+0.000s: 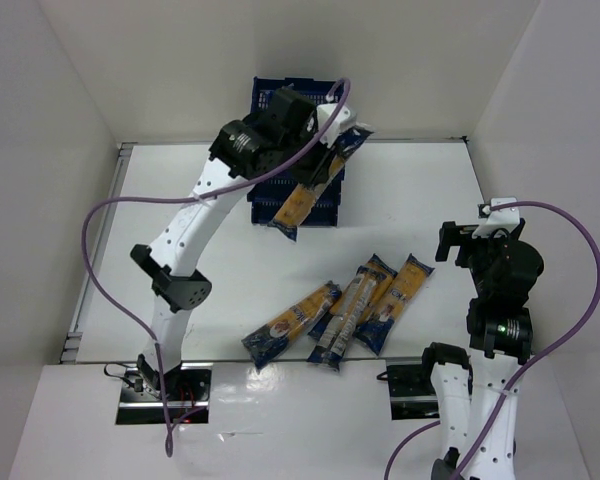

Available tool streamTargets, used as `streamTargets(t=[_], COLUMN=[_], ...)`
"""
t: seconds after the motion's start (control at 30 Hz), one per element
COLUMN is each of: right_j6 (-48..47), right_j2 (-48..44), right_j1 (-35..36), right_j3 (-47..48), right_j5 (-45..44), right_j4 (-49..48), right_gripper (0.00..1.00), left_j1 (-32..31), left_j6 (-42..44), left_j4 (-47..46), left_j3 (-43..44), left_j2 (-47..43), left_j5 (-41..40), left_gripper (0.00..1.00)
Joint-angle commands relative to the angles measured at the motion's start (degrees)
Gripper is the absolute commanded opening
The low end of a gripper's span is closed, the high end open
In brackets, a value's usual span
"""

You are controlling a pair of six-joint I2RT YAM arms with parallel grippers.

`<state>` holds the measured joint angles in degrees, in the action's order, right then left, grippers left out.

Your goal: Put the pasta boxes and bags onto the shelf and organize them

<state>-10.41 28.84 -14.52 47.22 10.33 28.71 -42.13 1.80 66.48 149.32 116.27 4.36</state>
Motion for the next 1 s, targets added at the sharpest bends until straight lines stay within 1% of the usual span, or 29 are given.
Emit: streamTargets(t=[0.0,0.03,0.27,0.5,0.8,0.97], right_j6=[-1.1,-1.1,-1.1,-1.1,-1.62,-1.63], right_j2=[0.08,0.08,0.6,0.6,1.13,1.13], right_j1=[-0.51,-0.51,-0.51,-0.51,-1.03,-1.03], right_j3=[-0.38,-0.38,-0.38,-0.38,-0.38,-0.38], right_j5=[0.48,1.09,1.1,1.1,1.63,2.15], right_j4=[-1.64,-1.12,-1.11,-0.58,-0.58,-0.58], right_gripper=[1.0,1.0,1.0,1.0,1.0,1.0], left_j1=[3.36,3.89,5.65,6.7,6.71,7.85], left_j6=[-5.58,-6.71,-9.62,-11.46,-12.09,-13.23], left_j4=[-2.58,-2.58,-3.11,-4.77,-6.01,-6.53], left_j3=[6.94,9.39,16.69,21.89,25.14,26.73], left_j2=[5.01,6.85,12.48,13.55,16.62,19.25], left_j5=[-1.64,-2.33,-4.36,-7.7,-12.35,-14.29], left_gripper=[0.0,0.0,0.0,0.0,0.0,0.0])
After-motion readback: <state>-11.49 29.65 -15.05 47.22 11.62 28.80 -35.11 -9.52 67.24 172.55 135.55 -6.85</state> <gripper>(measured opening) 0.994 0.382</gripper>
